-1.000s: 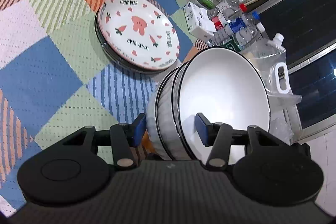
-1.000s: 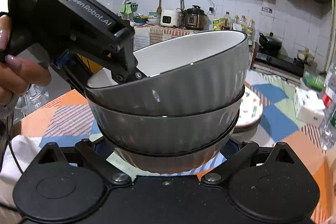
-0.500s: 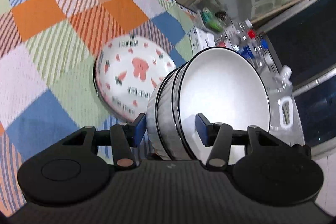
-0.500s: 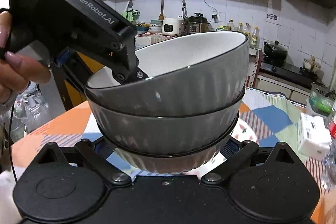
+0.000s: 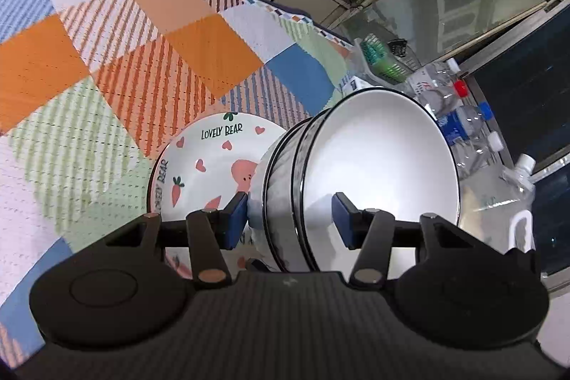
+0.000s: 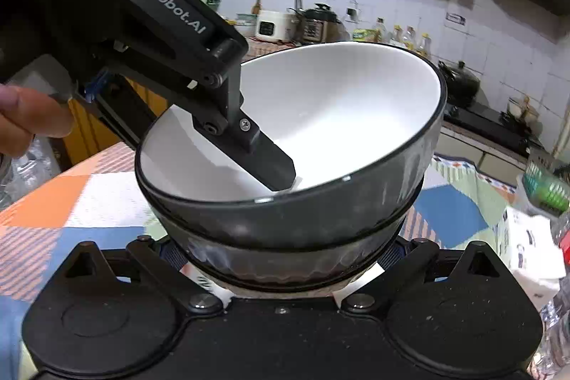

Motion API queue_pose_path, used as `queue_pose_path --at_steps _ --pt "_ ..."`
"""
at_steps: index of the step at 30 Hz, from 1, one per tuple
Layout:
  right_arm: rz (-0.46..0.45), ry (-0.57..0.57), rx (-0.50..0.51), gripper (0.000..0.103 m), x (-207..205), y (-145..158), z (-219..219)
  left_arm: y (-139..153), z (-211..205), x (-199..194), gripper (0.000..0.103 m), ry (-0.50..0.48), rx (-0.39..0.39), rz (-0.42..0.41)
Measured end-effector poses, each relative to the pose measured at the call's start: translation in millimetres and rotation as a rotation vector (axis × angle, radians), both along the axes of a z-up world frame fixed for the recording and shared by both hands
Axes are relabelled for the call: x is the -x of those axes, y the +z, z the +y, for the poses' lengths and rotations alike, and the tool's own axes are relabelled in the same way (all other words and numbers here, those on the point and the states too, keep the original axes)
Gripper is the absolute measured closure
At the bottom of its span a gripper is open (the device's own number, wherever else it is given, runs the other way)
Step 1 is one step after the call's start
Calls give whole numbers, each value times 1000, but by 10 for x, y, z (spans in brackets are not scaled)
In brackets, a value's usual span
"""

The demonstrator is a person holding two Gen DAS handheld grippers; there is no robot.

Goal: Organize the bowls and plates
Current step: 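Lift the three nested bowls with the left gripper while the right gripper steadies them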

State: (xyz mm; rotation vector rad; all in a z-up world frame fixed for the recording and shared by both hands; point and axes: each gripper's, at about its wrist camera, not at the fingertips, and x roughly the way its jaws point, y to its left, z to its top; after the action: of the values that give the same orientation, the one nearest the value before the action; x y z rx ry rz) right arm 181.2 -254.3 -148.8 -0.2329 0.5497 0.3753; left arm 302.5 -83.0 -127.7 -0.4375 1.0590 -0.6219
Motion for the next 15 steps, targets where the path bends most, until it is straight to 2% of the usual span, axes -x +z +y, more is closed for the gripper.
queue_pose_path --at_steps 5,9,12,15 --pt "27 -40 0 2 -158 -192 -60 -289 -86 -219 53 19 26 48" --pt "33 -56 16 2 -248 -292 -66 -461 -114 -296 53 36 47 56" --pt "40 -69 71 3 -267 -374 -10 -568 -137 -353 53 38 41 88" --pt "49 -67 75 3 -304 -428 -7 -617 -151 -347 53 41 21 81"
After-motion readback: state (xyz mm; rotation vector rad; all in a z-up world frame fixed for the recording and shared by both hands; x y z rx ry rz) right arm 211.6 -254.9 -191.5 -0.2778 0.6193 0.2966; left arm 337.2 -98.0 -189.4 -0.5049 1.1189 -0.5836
